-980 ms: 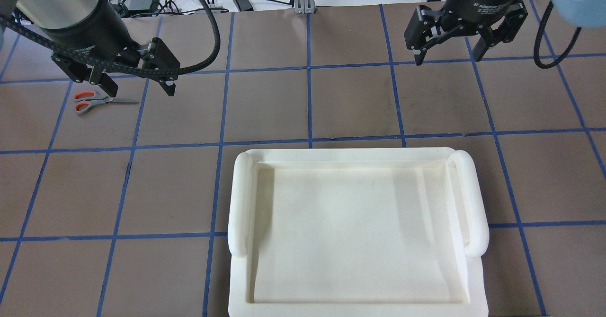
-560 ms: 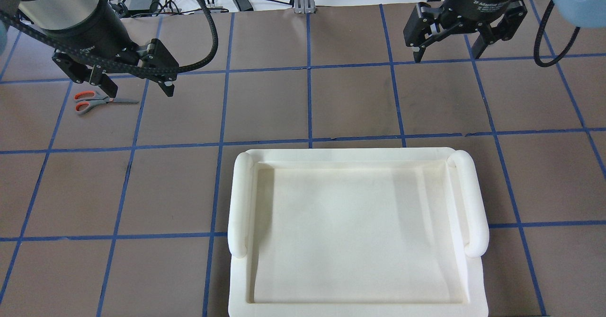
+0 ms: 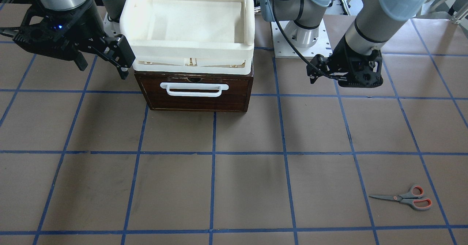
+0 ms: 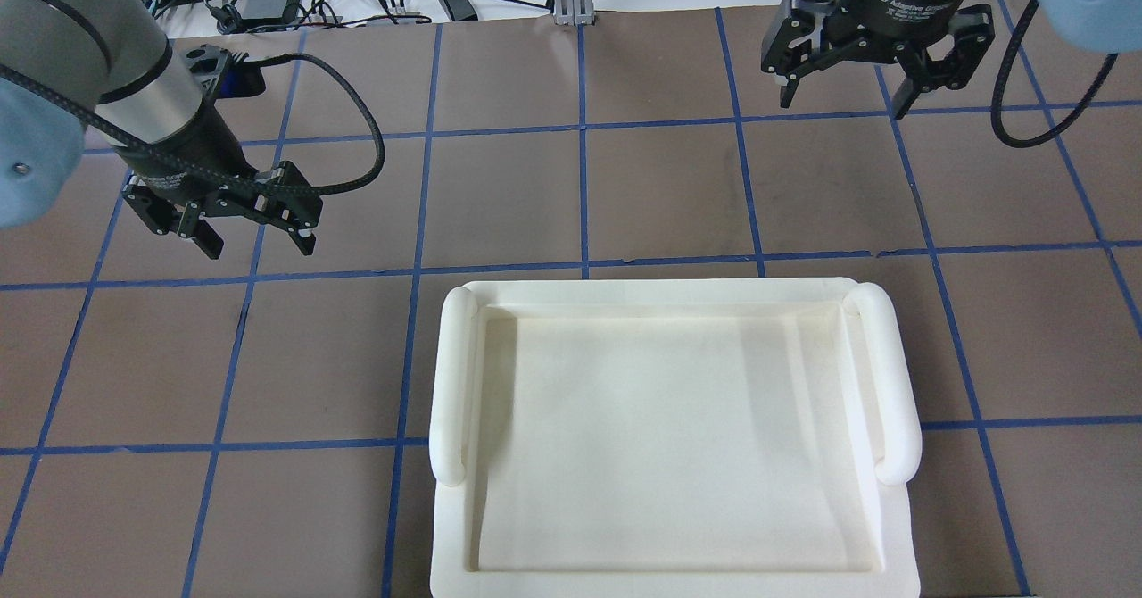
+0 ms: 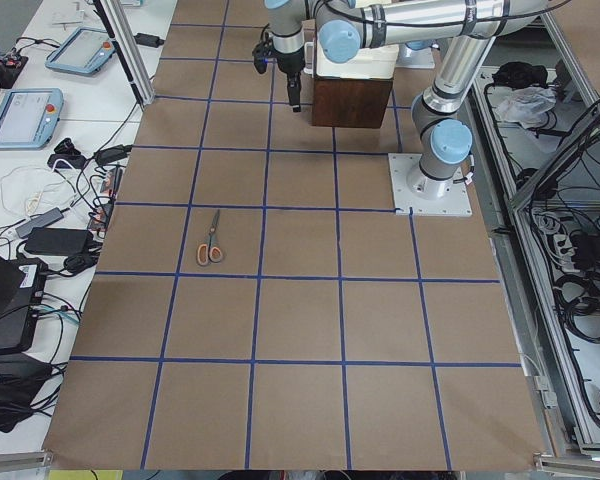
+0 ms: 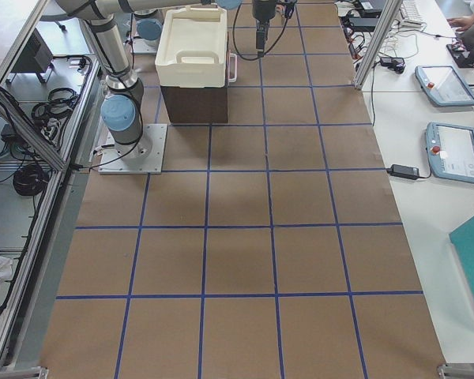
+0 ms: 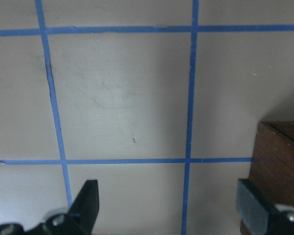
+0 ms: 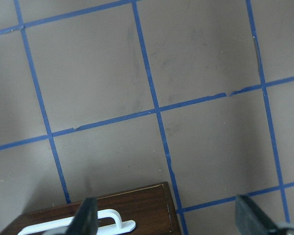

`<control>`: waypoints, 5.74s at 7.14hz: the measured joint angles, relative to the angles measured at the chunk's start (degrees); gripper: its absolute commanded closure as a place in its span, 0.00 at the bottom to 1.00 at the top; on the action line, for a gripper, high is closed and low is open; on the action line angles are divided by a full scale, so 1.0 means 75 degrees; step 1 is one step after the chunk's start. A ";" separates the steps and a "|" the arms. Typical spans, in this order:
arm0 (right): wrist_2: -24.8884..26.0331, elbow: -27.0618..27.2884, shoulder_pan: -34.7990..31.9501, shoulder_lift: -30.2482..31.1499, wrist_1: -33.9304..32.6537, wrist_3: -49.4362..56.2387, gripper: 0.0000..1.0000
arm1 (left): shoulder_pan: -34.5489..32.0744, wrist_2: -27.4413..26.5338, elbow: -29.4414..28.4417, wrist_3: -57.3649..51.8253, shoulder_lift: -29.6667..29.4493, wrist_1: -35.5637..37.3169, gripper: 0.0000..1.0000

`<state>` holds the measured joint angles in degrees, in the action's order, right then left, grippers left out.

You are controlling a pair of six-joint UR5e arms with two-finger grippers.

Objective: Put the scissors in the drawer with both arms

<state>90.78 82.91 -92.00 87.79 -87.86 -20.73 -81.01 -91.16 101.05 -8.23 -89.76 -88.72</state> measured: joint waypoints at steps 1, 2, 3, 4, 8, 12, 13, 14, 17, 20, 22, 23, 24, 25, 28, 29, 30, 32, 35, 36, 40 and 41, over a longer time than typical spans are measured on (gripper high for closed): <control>-0.0010 0.0003 -0.0063 -0.0127 0.0008 -0.1442 0.00 | 0.0260 -0.0169 0.0403 -0.0211 -0.0401 0.0616 0.00; -0.0009 0.0007 -0.0185 -0.0263 0.0009 -0.2754 0.00 | 0.0388 -0.0394 0.0613 -0.0355 -0.0890 0.1183 0.00; 0.0023 0.0007 -0.0379 -0.0389 0.0015 -0.3961 0.00 | 0.0451 -0.0513 0.0674 -0.0453 -0.1399 0.1754 0.00; 0.0072 0.0008 -0.0660 -0.0529 0.0043 -0.5219 0.00 | 0.0541 -0.0558 0.0640 -0.0762 -0.1900 0.2623 0.00; 0.0002 0.0004 -0.1655 -0.1303 0.0124 -0.8584 0.00 | 0.1444 -0.0527 0.0107 -0.5101 -0.3152 0.4312 0.00; -0.0328 -0.0002 -0.2005 -0.2083 0.0082 -0.9531 0.00 | 0.1793 -0.0385 -0.1042 -1.1514 -0.4216 0.5326 0.00; -0.0470 0.0000 -0.2031 -0.2250 0.0079 -0.9655 0.00 | 0.2001 0.0029 -0.1331 -1.2644 -0.4515 0.5358 0.00; -0.0532 0.0003 -0.2051 -0.2381 0.0083 -0.9721 0.00 | 0.2206 0.0386 -0.1551 -1.3525 -0.4770 0.5362 0.00; -0.0709 0.0012 -0.2076 -0.2648 0.0120 -1.0047 0.00 | 0.2502 0.0695 -0.2142 -1.4772 -0.5329 0.5130 0.02; -0.0717 0.0019 -0.2226 -0.2792 0.0139 -1.0411 0.00 | 0.2549 0.0681 -0.2456 -1.4900 -0.5550 0.4898 0.07; -0.0711 0.0082 -0.2248 -0.2821 0.0147 -1.0535 0.00 | 0.2565 0.0663 -0.2487 -1.4869 -0.5585 0.4772 0.14; -0.0698 0.0149 -0.2252 -0.2828 0.0148 -1.0601 0.00 | 0.2591 0.0645 -0.2491 -1.4849 -0.5585 0.4750 0.14; -0.0678 0.0200 -0.2252 -0.2832 0.0165 -1.0637 0.00 | 0.2636 0.0632 -0.2492 -1.4837 -0.5586 0.4743 0.14; -0.0670 0.0226 -0.2253 -0.2833 0.0200 -1.0655 0.01 | 0.2669 0.0627 -0.2491 -1.4826 -0.5591 0.4738 0.17; -0.0686 0.0241 -0.2253 -0.2842 0.0295 -1.0788 0.03 | 0.2691 0.0647 -0.2472 -1.4780 -0.5594 0.4730 0.48; -0.0689 0.0242 -0.2253 -0.2848 0.0328 -1.0850 0.02 | 0.2692 0.0646 -0.2459 -1.4780 -0.5591 0.4727 0.64; -0.0692 0.0242 -0.2253 -0.2866 0.0338 -1.0875 0.01 | 0.2692 0.0659 -0.2452 -1.4793 -0.5589 0.4730 0.78; -0.0709 0.0246 -0.2253 -0.2915 0.0337 -1.0887 0.00 | 0.2693 0.0689 -0.2447 -1.4803 -0.5586 0.4738 0.78; -0.0701 0.0254 -0.2253 -0.2958 0.0313 -1.0881 0.00 | 0.2690 0.0710 -0.2381 -1.4720 -0.5431 0.4724 0.78; -0.0698 0.0254 -0.2253 -0.2998 0.0296 -1.0878 0.00 | 0.2655 0.0698 -0.2340 -1.4483 -0.5331 0.4625 0.78; -0.0697 0.0265 -0.2253 -0.3077 0.0275 -1.0858 0.00 | 0.1963 0.0632 -0.2167 -1.3417 -0.4086 0.3018 0.79; -0.0697 0.0265 -0.2253 -0.3088 0.0267 -1.0846 0.00 | 0.1670 0.0578 -0.2236 -1.3175 -0.3573 0.2365 0.79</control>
<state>85.55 84.90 -108.90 64.63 -85.86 -102.07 -68.49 -86.83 84.28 -107.04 -116.56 -70.98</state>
